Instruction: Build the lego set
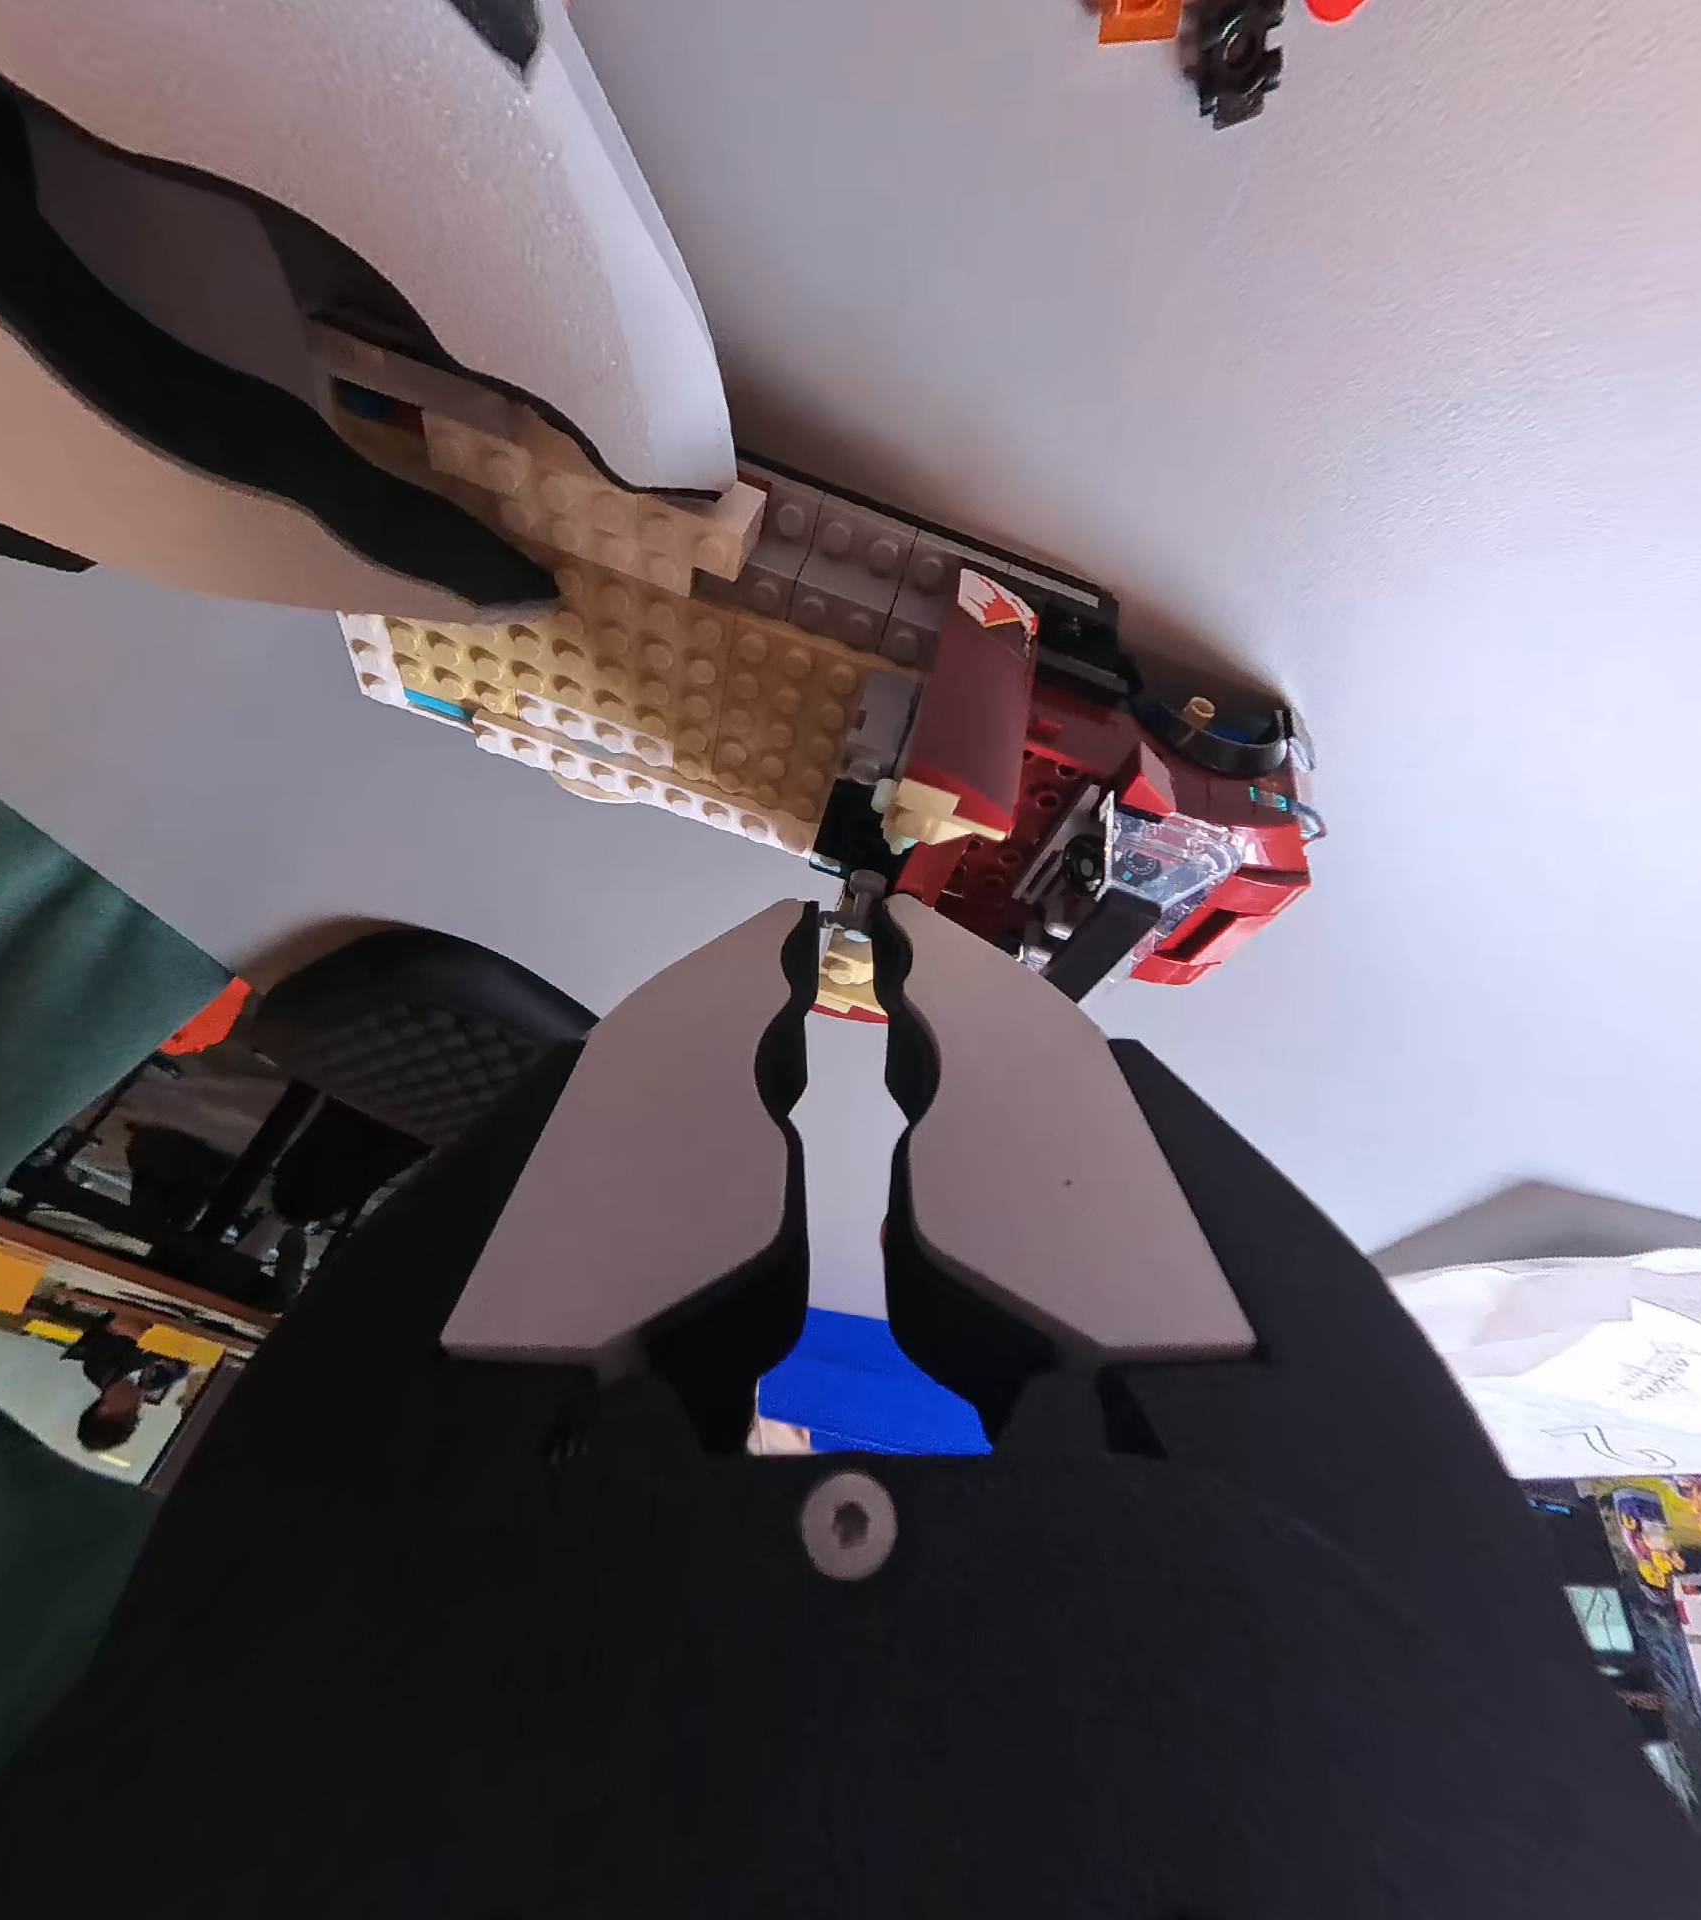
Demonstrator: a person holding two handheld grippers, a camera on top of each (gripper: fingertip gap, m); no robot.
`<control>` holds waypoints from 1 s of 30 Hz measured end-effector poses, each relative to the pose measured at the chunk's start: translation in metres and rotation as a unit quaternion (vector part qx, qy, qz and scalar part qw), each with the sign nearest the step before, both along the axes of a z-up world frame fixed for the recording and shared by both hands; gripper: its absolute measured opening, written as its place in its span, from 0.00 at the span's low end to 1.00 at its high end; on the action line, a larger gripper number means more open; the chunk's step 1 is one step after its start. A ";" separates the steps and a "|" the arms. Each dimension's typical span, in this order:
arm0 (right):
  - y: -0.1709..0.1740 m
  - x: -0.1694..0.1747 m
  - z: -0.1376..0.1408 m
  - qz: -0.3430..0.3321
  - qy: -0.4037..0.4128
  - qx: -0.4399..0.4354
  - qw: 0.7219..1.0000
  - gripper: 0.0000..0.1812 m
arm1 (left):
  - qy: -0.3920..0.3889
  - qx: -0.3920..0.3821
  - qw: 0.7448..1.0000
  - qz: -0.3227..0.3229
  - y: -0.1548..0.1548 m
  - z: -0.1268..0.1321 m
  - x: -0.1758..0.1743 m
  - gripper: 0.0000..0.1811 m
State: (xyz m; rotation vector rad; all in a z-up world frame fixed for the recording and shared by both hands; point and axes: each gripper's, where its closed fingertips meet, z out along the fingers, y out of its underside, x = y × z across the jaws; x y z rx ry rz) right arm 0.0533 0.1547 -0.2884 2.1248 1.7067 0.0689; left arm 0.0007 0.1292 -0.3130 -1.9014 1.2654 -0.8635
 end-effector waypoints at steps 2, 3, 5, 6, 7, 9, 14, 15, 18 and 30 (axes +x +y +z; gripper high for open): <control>0.000 0.001 0.000 0.002 0.007 0.004 1.000 0.06 | 0.000 0.000 1.000 0.000 0.000 0.000 0.000 0.18; -0.001 0.001 0.000 0.002 0.010 0.006 1.000 0.06 | 0.000 0.001 1.000 0.000 0.000 0.000 0.000 0.18; -0.001 0.002 0.000 0.002 0.016 0.013 1.000 0.06 | 0.000 0.001 1.000 0.000 0.000 0.000 0.000 0.18; -0.001 0.002 0.000 0.002 0.020 0.016 1.000 0.06 | 0.000 0.001 1.000 0.000 0.000 0.000 0.000 0.18; -0.001 0.001 0.001 0.002 0.024 0.020 1.000 0.06 | 0.000 0.001 1.000 0.000 0.000 0.000 0.000 0.18; -0.001 0.001 0.002 0.000 0.032 0.030 0.999 0.06 | 0.001 0.002 1.000 0.000 0.000 0.000 0.000 0.18; 0.000 0.000 0.000 -0.010 0.056 0.052 0.997 0.04 | 0.000 0.003 1.000 0.000 0.000 0.000 0.000 0.18; 0.000 0.000 0.000 -0.011 0.059 0.057 0.997 0.03 | 0.001 0.003 1.000 0.000 0.000 0.000 0.000 0.18; 0.000 -0.001 -0.001 -0.011 0.067 0.069 0.995 0.03 | 0.001 0.004 1.000 0.000 0.000 0.000 0.000 0.18; -0.010 -0.015 0.006 0.035 0.207 0.278 0.937 0.10 | 0.001 0.006 1.000 0.000 0.000 0.000 0.000 0.18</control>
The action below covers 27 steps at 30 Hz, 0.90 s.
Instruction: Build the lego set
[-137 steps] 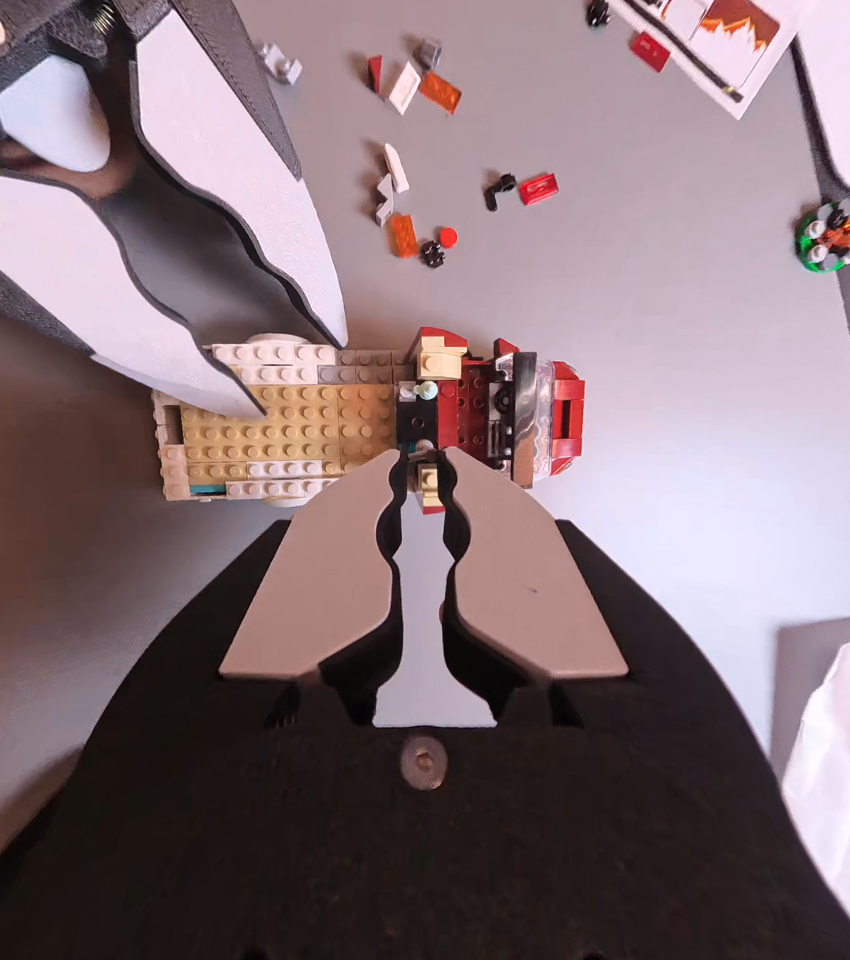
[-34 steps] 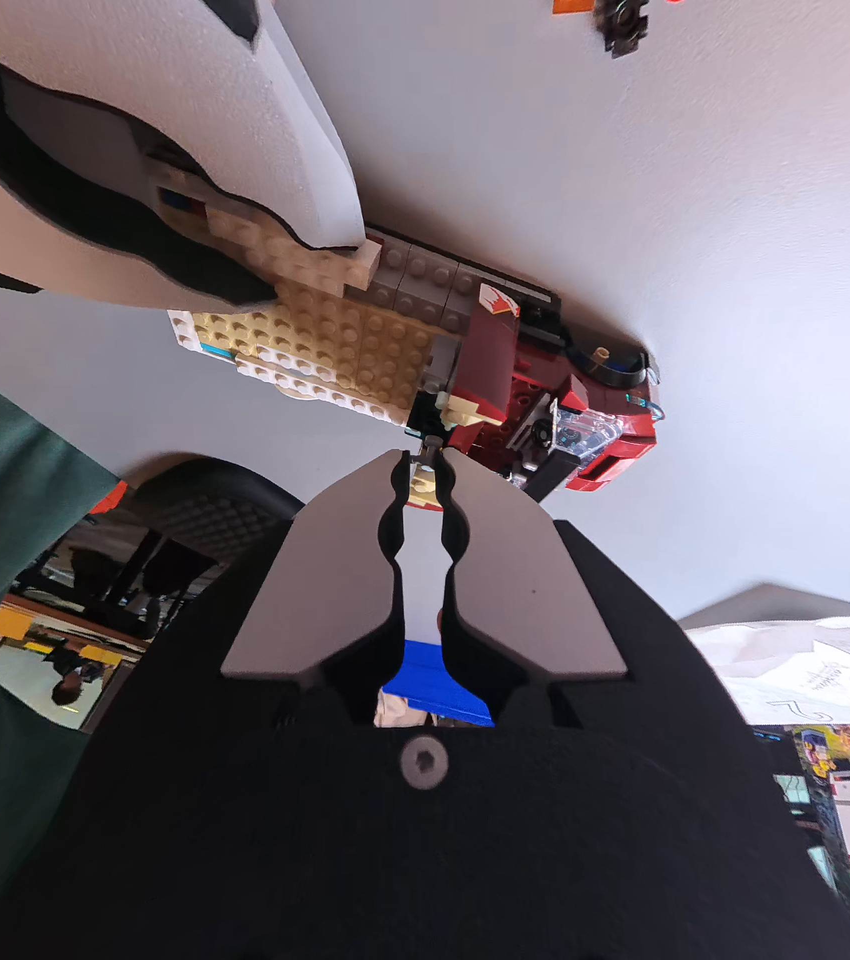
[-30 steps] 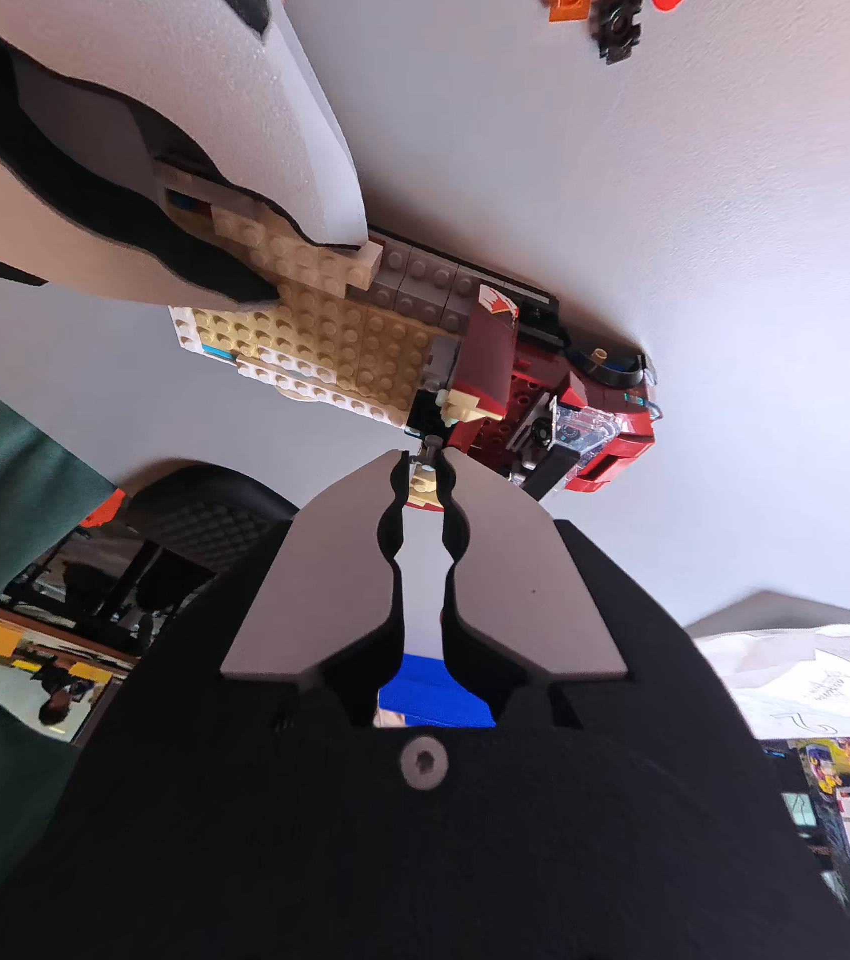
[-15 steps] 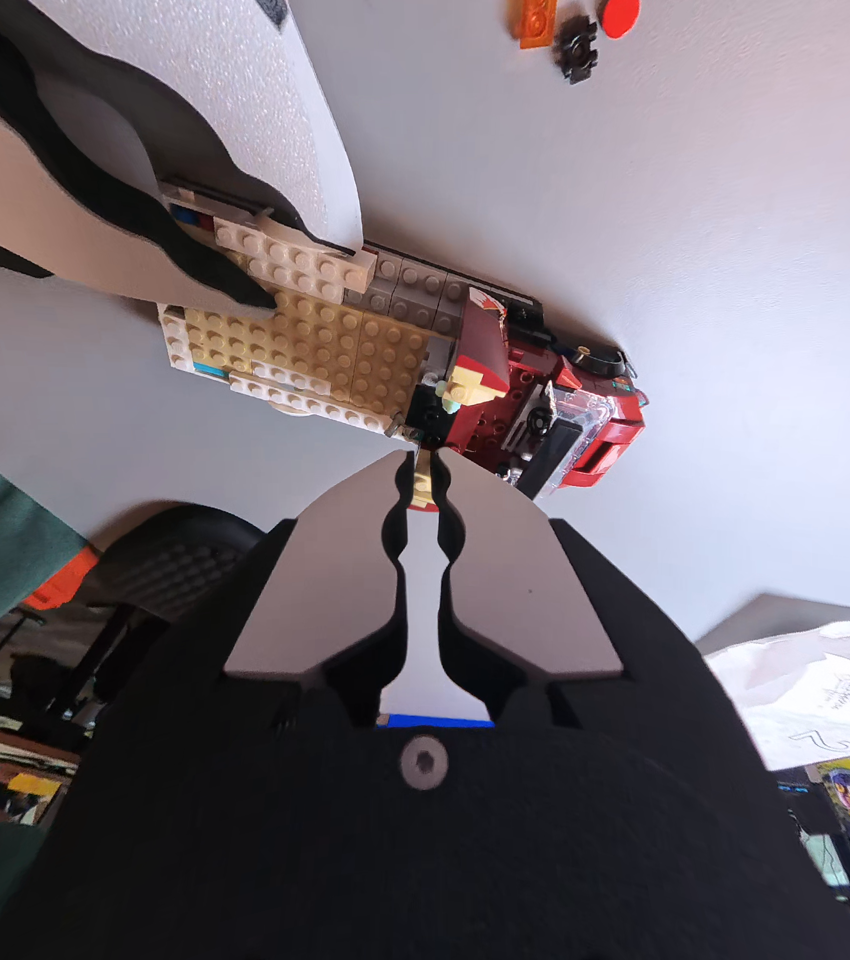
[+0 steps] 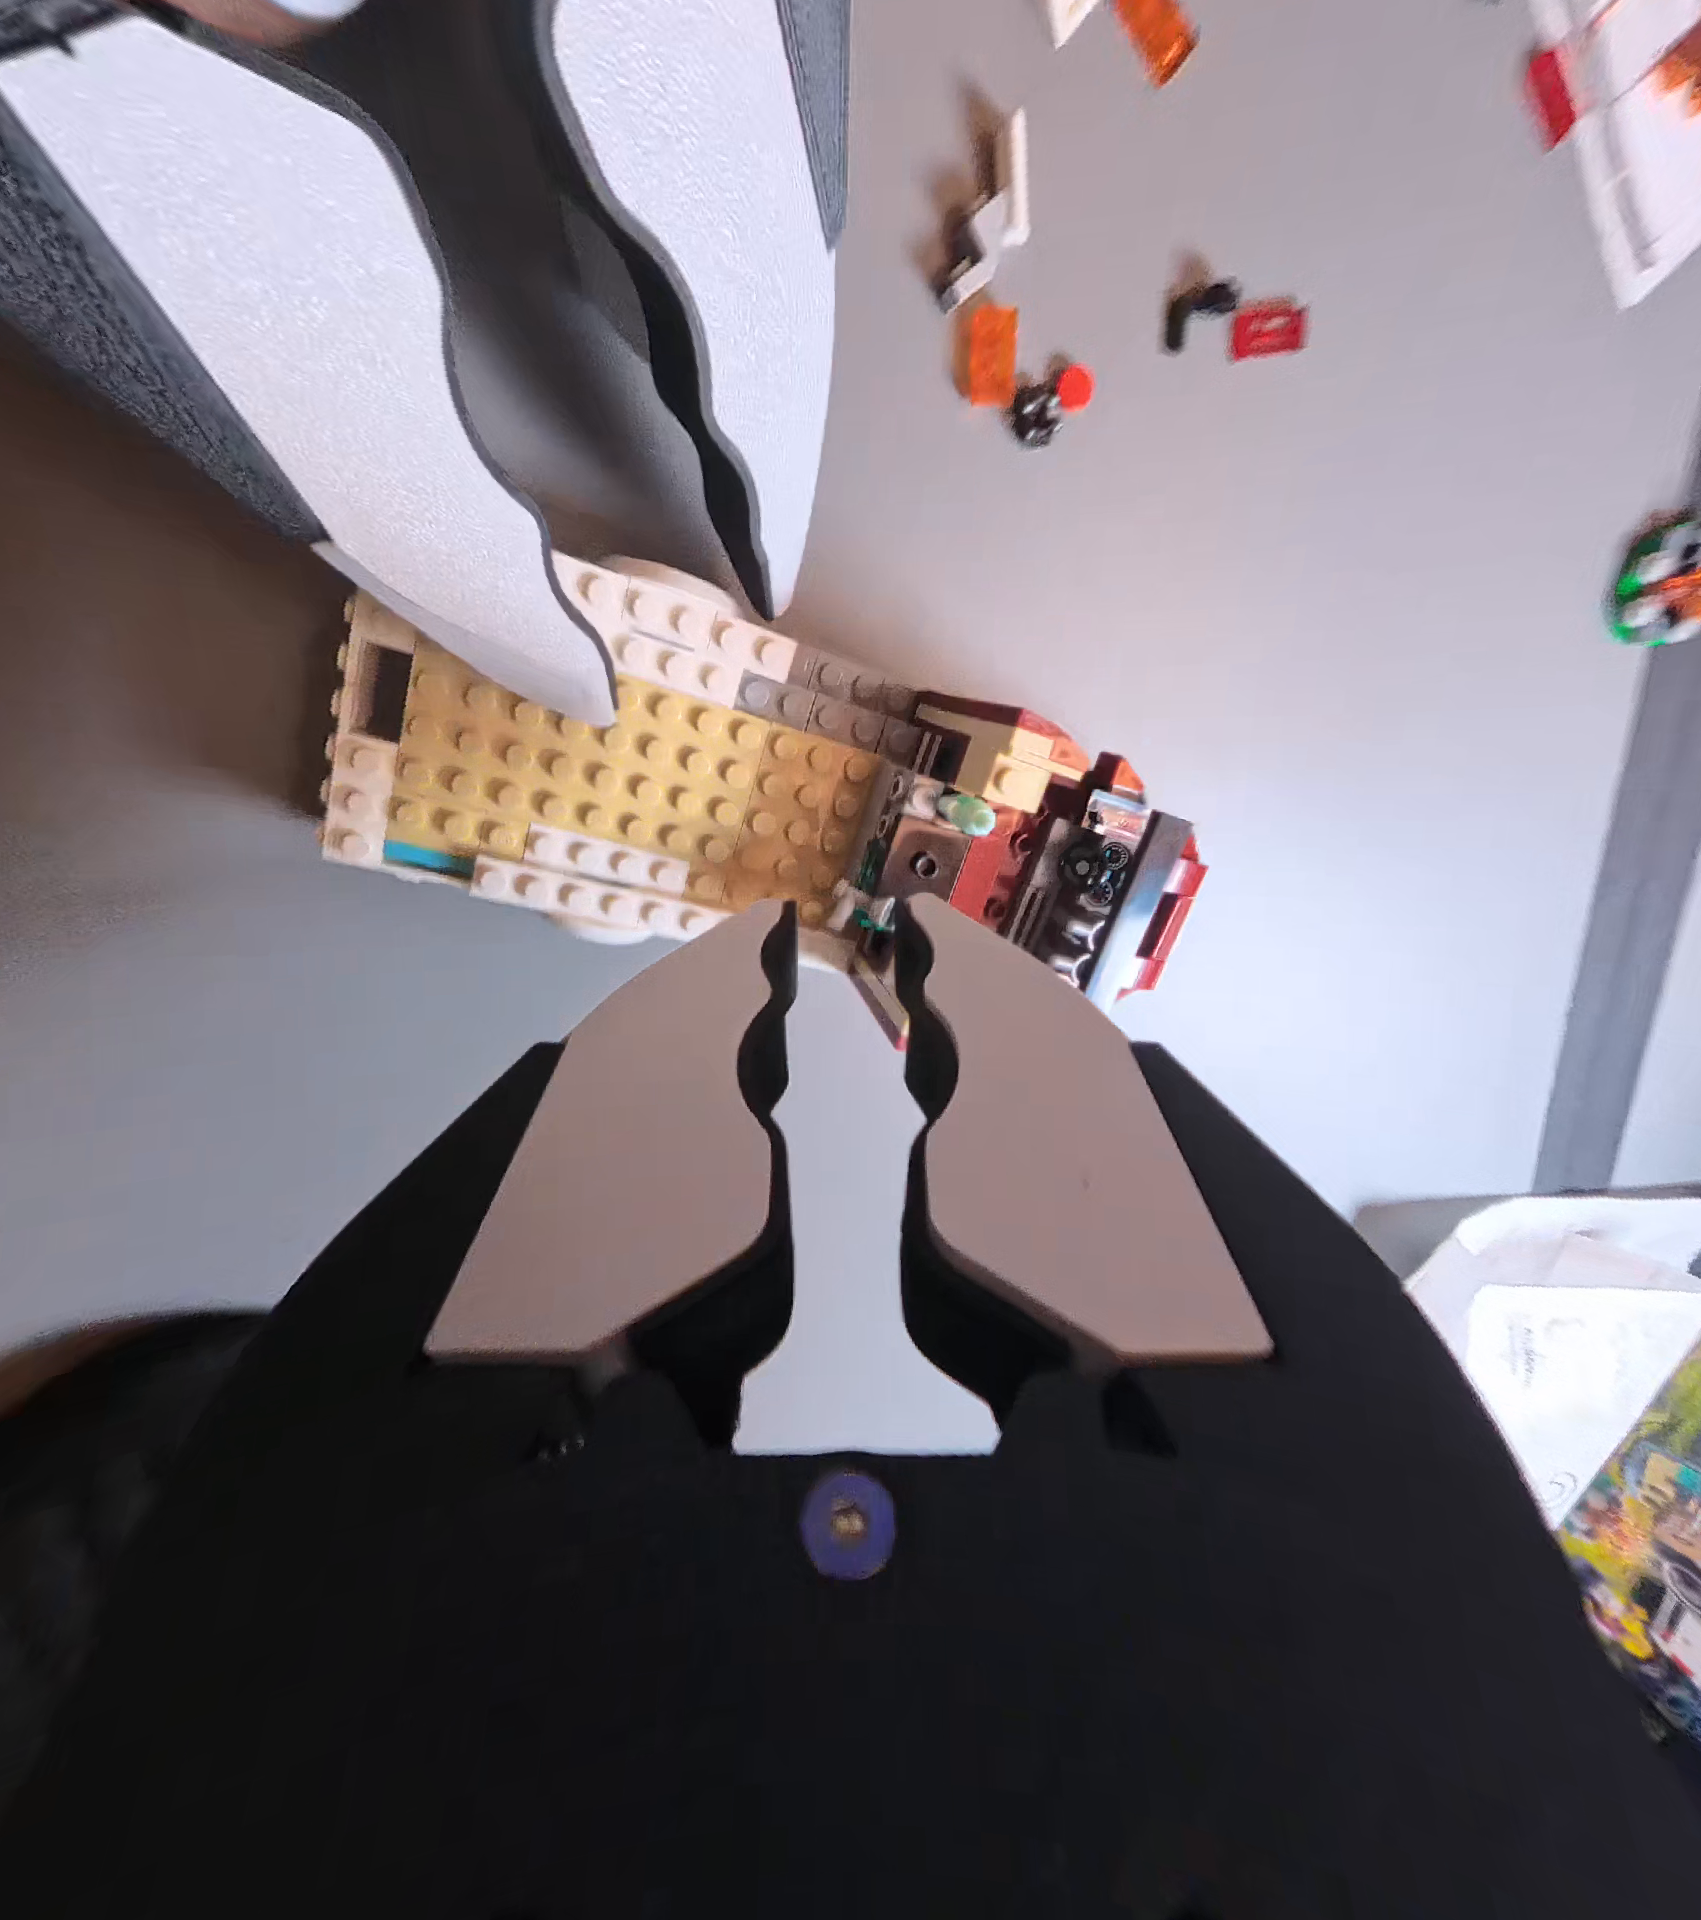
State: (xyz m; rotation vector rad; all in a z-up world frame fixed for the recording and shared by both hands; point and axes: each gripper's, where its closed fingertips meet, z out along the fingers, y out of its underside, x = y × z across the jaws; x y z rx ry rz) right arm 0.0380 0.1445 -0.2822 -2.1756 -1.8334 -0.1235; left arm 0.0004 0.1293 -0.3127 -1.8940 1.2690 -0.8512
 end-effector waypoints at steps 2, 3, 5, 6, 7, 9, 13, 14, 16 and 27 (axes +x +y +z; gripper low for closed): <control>-0.001 -0.003 -0.002 0.006 0.035 0.065 0.997 0.10 | 0.000 0.000 1.000 0.000 0.000 0.000 0.000 0.18; 0.000 -0.004 -0.004 0.011 0.045 0.100 0.994 0.10 | 0.000 0.000 1.000 0.000 0.000 0.000 0.000 0.18; 0.001 -0.003 -0.007 0.026 0.050 0.164 0.985 0.10 | 0.000 0.000 1.000 0.000 0.000 0.000 0.000 0.18; 0.001 -0.002 -0.008 0.034 0.051 0.190 0.980 0.10 | 0.000 0.000 1.000 0.000 0.000 0.000 0.000 0.18; 0.002 -0.002 -0.010 0.042 0.051 0.212 0.975 0.10 | 0.000 0.000 1.000 0.000 0.000 0.000 0.000 0.18; 0.004 -0.001 -0.010 0.057 0.051 0.246 0.966 0.10 | 0.000 0.001 1.000 0.000 0.000 0.000 0.000 0.18; 0.007 0.003 -0.012 0.070 0.039 0.267 0.960 0.09 | -0.001 -0.002 1.000 0.000 0.000 0.000 0.000 0.18; 0.008 0.004 -0.013 0.074 0.033 0.269 0.960 0.08 | -0.001 -0.002 1.000 0.001 0.000 0.000 0.000 0.18; 0.008 0.004 -0.013 0.082 0.030 0.275 0.957 0.07 | -0.001 -0.002 1.000 0.001 0.000 0.000 0.000 0.18; 0.006 0.004 -0.004 0.075 0.065 0.257 0.961 0.06 | 0.000 -0.001 1.000 0.001 0.000 0.000 -0.001 0.18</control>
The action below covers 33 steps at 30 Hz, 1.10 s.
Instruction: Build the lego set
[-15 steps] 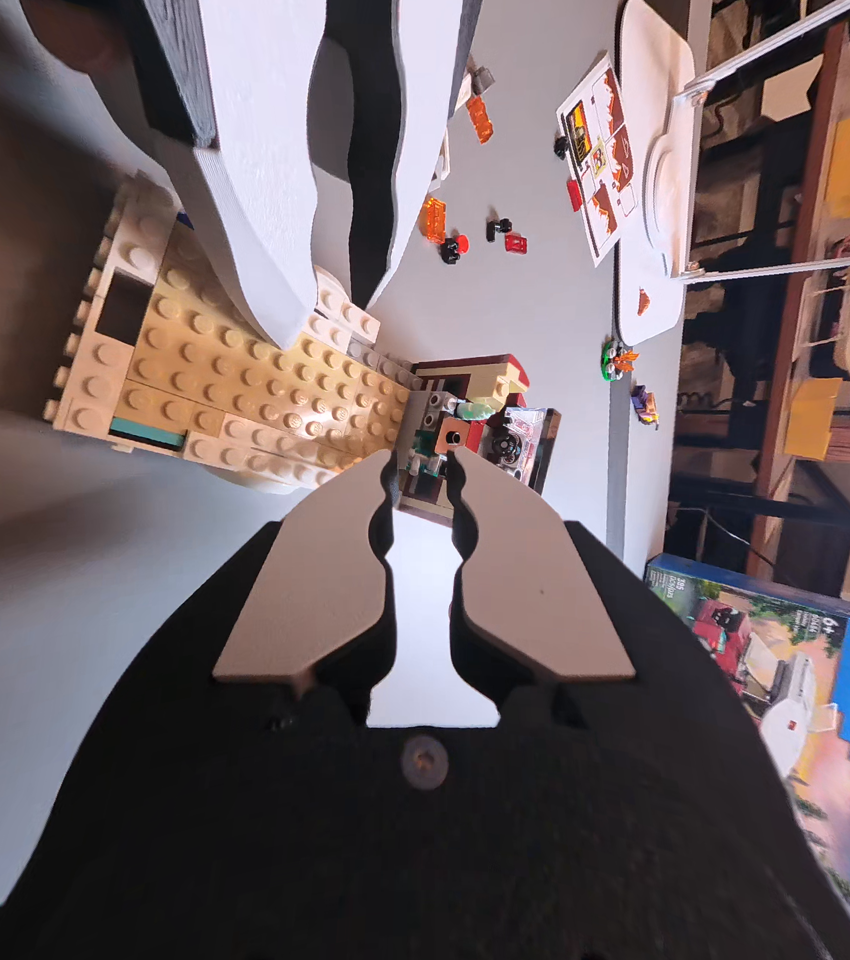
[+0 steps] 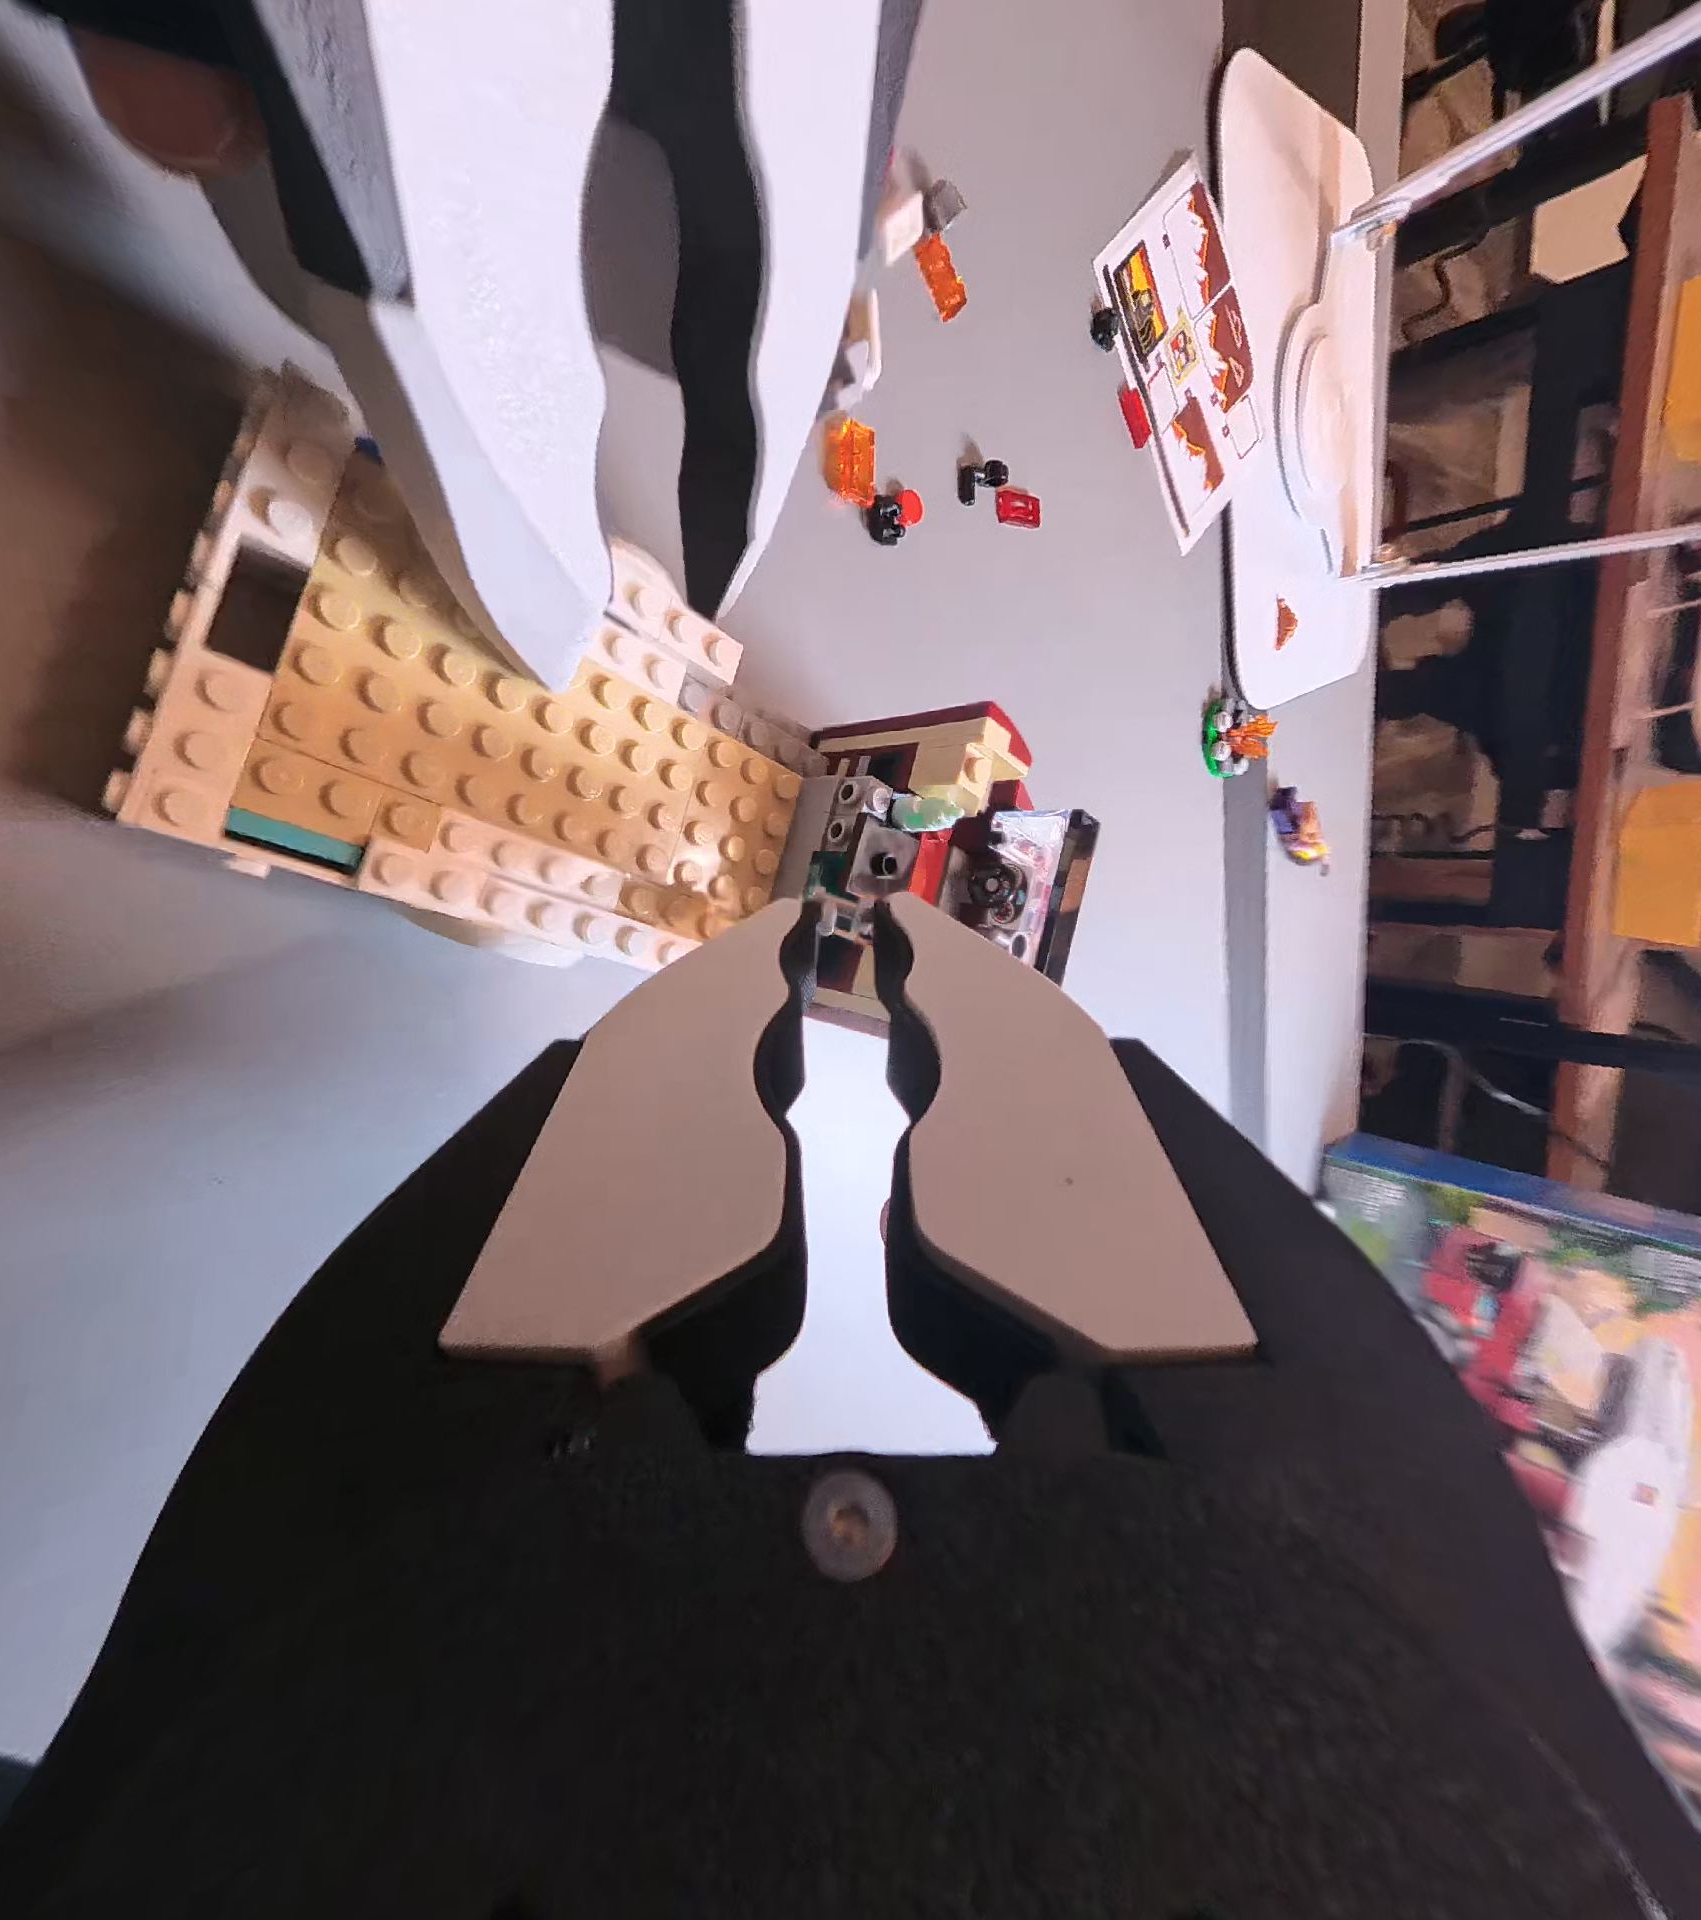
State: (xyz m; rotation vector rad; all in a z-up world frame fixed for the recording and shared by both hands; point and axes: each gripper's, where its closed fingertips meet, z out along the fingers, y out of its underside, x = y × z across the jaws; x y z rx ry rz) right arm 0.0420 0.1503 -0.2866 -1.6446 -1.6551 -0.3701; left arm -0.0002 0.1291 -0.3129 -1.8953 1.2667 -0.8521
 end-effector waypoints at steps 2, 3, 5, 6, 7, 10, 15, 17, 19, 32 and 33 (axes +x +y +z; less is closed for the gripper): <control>-0.004 -0.005 0.004 -0.012 0.064 -0.048 0.997 0.06 | 0.000 0.002 1.000 0.000 0.000 0.000 0.000 0.18; -0.006 -0.009 0.008 -0.020 0.107 -0.078 0.991 0.06 | 0.001 0.006 1.000 0.000 0.000 0.001 0.000 0.18; -0.012 -0.018 0.018 -0.031 0.205 -0.141 0.968 0.06 | -0.005 0.019 1.000 0.002 0.002 0.005 0.000 0.18; -0.016 -0.024 0.026 -0.032 0.258 -0.171 0.950 0.06 | -0.012 0.027 1.000 0.005 0.003 0.009 -0.001 0.17; -0.019 -0.030 0.035 -0.030 0.313 -0.198 0.928 0.06 | -0.023 0.035 0.999 0.007 0.005 0.014 -0.001 0.17; -0.030 -0.044 0.061 -0.020 0.464 -0.271 0.843 0.06 | -0.116 0.058 0.991 -0.010 0.000 0.049 0.003 0.15; -0.038 -0.052 0.089 -0.030 0.643 -0.366 0.672 0.06 | -0.210 0.185 0.960 -0.028 -0.016 0.102 0.000 0.11; -0.041 -0.054 0.094 -0.027 0.682 -0.399 0.613 0.06 | -0.223 0.224 0.948 -0.028 -0.023 0.113 -0.001 0.08; -0.044 -0.055 0.096 -0.025 0.702 -0.432 0.566 0.06 | -0.222 0.241 0.945 -0.016 -0.023 0.117 -0.003 0.08; -0.050 -0.053 0.094 -0.025 0.722 -0.518 0.458 0.06 | -0.204 0.261 0.943 -0.029 -0.028 0.115 -0.002 0.03; -0.049 -0.051 0.091 -0.028 0.716 -0.514 0.472 0.07 | -0.205 0.251 0.946 -0.034 -0.028 0.113 -0.001 0.03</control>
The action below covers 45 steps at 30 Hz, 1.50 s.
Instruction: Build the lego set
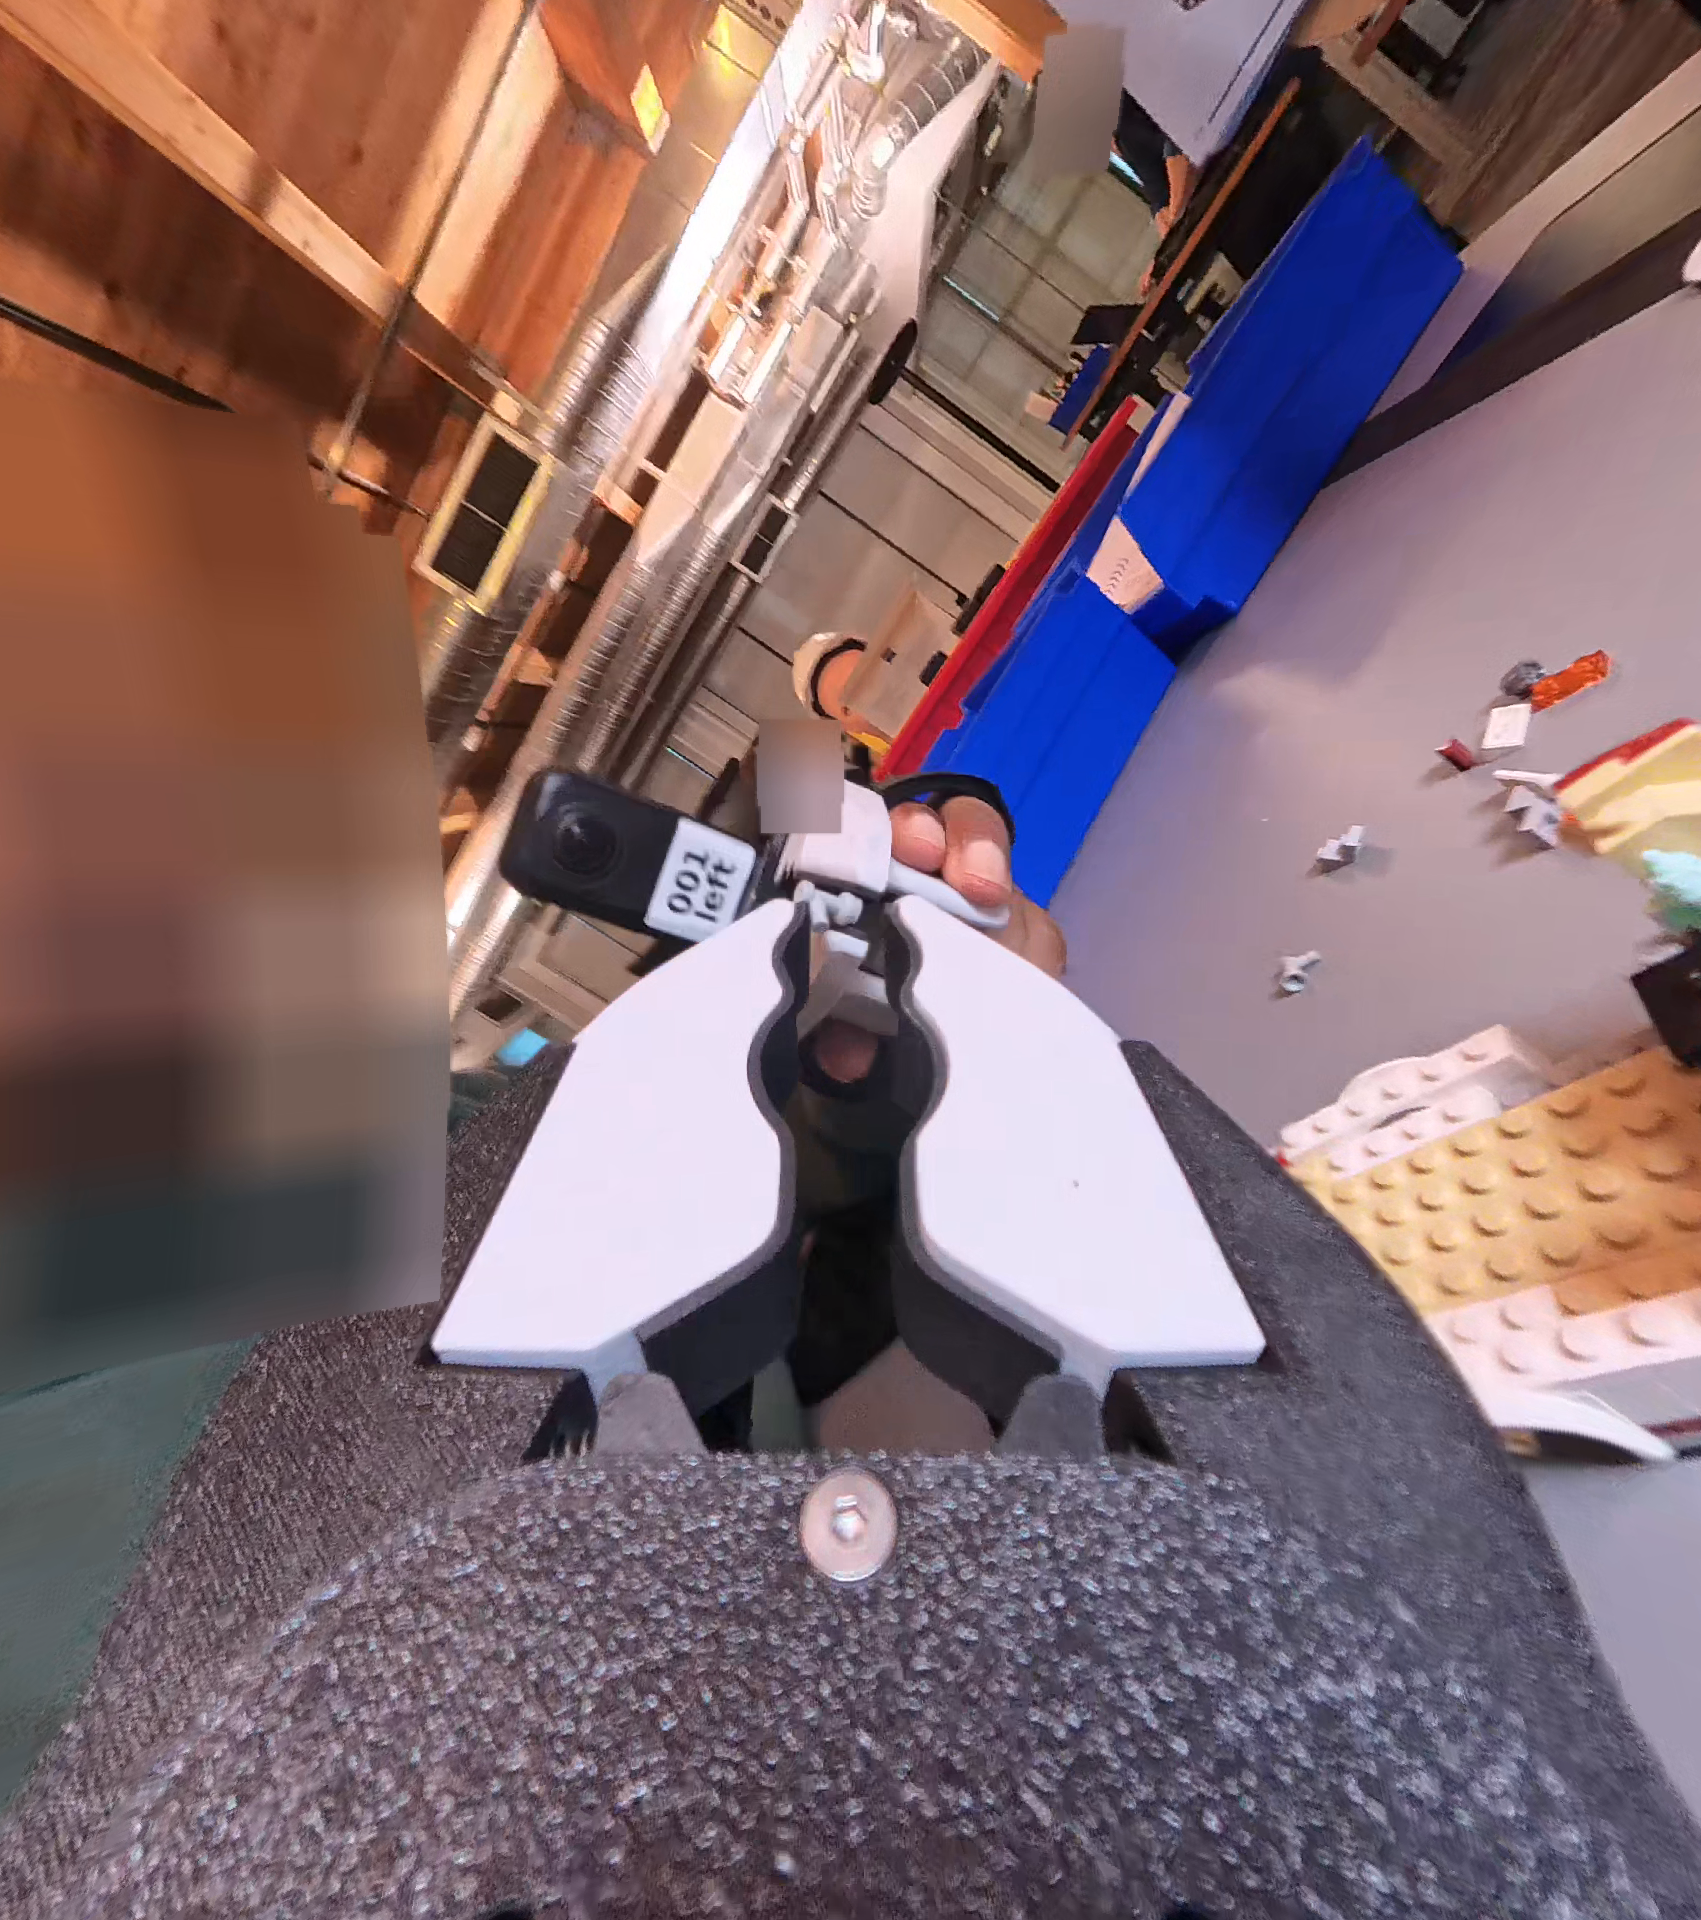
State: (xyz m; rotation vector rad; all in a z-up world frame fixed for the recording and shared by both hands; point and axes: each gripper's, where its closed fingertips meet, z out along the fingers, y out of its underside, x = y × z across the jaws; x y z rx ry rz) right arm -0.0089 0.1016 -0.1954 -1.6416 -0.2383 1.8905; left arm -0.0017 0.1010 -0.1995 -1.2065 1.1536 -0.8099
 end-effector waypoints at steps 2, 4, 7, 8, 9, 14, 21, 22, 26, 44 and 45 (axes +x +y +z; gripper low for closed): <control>-0.001 0.004 -0.004 0.000 -0.055 0.043 0.998 0.08 | 0.002 -0.036 0.999 -0.020 -0.002 -0.004 0.002 0.03; -0.002 0.009 -0.011 -0.004 -0.155 0.122 0.980 0.08 | 0.010 -0.088 0.995 -0.048 -0.005 -0.011 0.005 0.03; -0.009 0.016 -0.019 0.018 -0.318 0.270 0.909 0.07 | 0.018 -0.168 0.980 -0.102 -0.014 -0.021 0.009 0.03; -0.014 0.017 -0.021 0.037 -0.356 0.311 0.880 0.07 | 0.018 -0.190 0.974 -0.122 -0.018 -0.023 0.010 0.03; -0.018 0.018 -0.022 0.058 -0.384 0.341 0.856 0.06 | 0.020 -0.209 0.968 -0.140 -0.022 -0.024 0.011 0.03; -0.039 0.019 -0.030 0.175 -0.436 0.386 0.794 0.05 | 0.038 -0.272 0.935 -0.226 -0.046 -0.030 0.013 0.03; -0.063 0.014 -0.036 0.281 -0.456 0.407 0.740 0.08 | 0.071 -0.303 0.905 -0.290 -0.068 -0.039 0.013 0.03; -0.065 0.013 -0.037 0.289 -0.458 0.409 0.734 0.08 | 0.074 -0.307 0.902 -0.295 -0.070 -0.039 0.013 0.03; -0.069 0.012 -0.040 0.306 -0.471 0.420 0.713 0.08 | 0.077 -0.319 0.894 -0.306 -0.073 -0.040 0.012 0.03; -0.006 0.036 -0.042 0.203 -0.596 0.354 0.692 0.06 | 0.113 -0.255 0.950 -0.143 -0.012 -0.060 0.006 0.18; 0.006 0.040 -0.041 0.186 -0.611 0.339 0.691 0.06 | 0.136 -0.234 0.956 -0.114 -0.001 -0.068 0.002 0.21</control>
